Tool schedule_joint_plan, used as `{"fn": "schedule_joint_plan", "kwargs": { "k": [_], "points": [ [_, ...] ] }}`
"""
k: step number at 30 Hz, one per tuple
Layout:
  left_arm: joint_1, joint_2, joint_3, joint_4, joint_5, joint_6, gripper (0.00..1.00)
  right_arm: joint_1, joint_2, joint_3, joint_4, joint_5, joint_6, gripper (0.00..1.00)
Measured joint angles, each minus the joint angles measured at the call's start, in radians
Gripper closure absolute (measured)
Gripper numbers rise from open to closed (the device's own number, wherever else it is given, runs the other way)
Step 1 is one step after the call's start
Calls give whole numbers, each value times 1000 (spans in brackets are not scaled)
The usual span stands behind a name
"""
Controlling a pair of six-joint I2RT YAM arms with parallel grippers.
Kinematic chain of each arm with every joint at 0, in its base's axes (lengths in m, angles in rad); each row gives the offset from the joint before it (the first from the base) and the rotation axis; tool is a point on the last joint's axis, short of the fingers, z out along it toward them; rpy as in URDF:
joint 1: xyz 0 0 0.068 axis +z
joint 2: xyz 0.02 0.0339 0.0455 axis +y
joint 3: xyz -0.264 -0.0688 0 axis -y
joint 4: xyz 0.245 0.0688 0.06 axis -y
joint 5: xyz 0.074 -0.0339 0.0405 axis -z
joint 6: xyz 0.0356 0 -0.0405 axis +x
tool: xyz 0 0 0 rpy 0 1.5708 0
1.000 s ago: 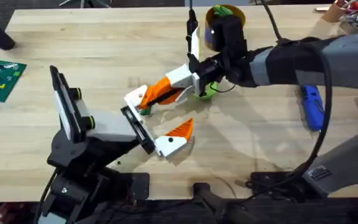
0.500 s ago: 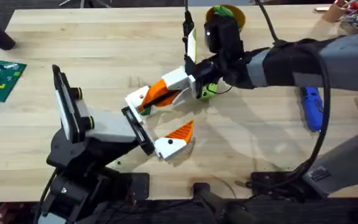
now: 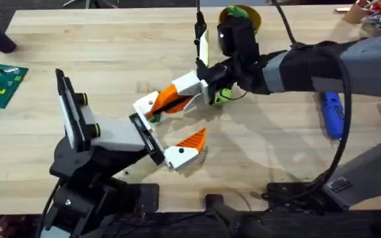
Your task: Pick up the gripper from the table and insert it into the empty holder that is missing its gripper. Then pick up a screw, insert it into the mounting hole, and use the screwdriver to tighten it. Finally, clean up the table by picking up the vegetable and placing it into the bucket.
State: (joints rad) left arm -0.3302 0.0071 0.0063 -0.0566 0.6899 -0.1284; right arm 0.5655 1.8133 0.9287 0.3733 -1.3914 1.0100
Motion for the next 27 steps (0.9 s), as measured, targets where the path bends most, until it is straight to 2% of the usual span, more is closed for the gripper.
{"fn": "schedule_joint_plan", "kwargs": {
  "k": [3,5,11,21,27],
  "points": [
    [0,0,0,0,0,0,15,0,0,0,0,0,0,976],
    [0,0,0,0,-2,0,15,1,0,0,-1,1,0,889],
    [0,0,0,0,6,1,15,14,0,0,-3,9,0,797],
    [0,0,0,0,16,2,15,41,0,0,-8,10,-1,711],
    [0,0,0,0,23,10,15,37,8,0,-7,9,-7,523]
  ]
}}
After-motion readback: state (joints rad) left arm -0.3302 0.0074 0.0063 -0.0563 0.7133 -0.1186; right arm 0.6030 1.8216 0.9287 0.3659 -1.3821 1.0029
